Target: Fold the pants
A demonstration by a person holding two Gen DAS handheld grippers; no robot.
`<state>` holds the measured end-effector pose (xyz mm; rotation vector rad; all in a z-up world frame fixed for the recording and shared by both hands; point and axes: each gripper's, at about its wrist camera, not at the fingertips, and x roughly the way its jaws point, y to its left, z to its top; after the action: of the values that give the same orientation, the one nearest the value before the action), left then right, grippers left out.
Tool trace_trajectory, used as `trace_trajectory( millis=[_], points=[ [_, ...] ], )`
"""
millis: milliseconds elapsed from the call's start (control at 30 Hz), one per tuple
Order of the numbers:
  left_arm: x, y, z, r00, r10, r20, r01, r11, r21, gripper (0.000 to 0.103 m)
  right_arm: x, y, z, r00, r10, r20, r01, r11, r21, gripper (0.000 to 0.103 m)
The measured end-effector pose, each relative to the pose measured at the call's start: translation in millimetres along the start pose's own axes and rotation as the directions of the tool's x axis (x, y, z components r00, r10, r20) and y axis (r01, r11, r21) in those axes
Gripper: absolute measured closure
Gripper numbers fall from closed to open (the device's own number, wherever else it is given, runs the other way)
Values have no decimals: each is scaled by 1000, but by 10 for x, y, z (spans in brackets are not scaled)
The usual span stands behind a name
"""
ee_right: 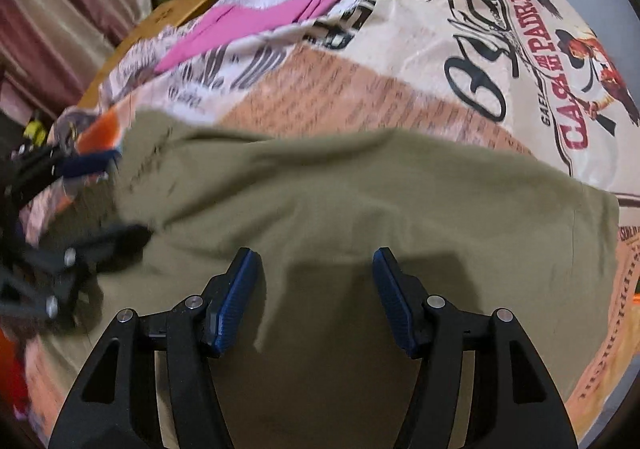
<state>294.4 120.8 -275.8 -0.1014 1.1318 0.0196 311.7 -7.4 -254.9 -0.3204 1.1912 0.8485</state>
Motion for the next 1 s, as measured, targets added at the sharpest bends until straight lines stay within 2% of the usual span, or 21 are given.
trace_trajectory(
  millis=[167,367,567,733,867,1000],
  points=[
    [-51,30,-37,1000,-18,-6,18,999,-46,24,-135,-24,-204,1000,14,0,-14,999,33,46],
    [-353,-142,-118,999,24,48,-25,999,20,24,-336,-16,-461,1000,-1,16,0,997,72,46],
    [-548,-265,-274,998,13,61,-15,999,29,24,-504,48,-709,999,-14,33,10,995,95,46],
    [-652,-353,-438,998,-15,58,13,999,32,24,-582,201,-941,997,-64,35,62,996,66,46],
    [-634,-421,-562,999,18,44,-20,999,45,24,-663,269,-1117,993,-105,57,102,994,49,46],
    [-592,-458,-667,997,56,52,-59,997,57,23,-752,230,-1293,992,-95,78,87,990,110,46]
  ],
)
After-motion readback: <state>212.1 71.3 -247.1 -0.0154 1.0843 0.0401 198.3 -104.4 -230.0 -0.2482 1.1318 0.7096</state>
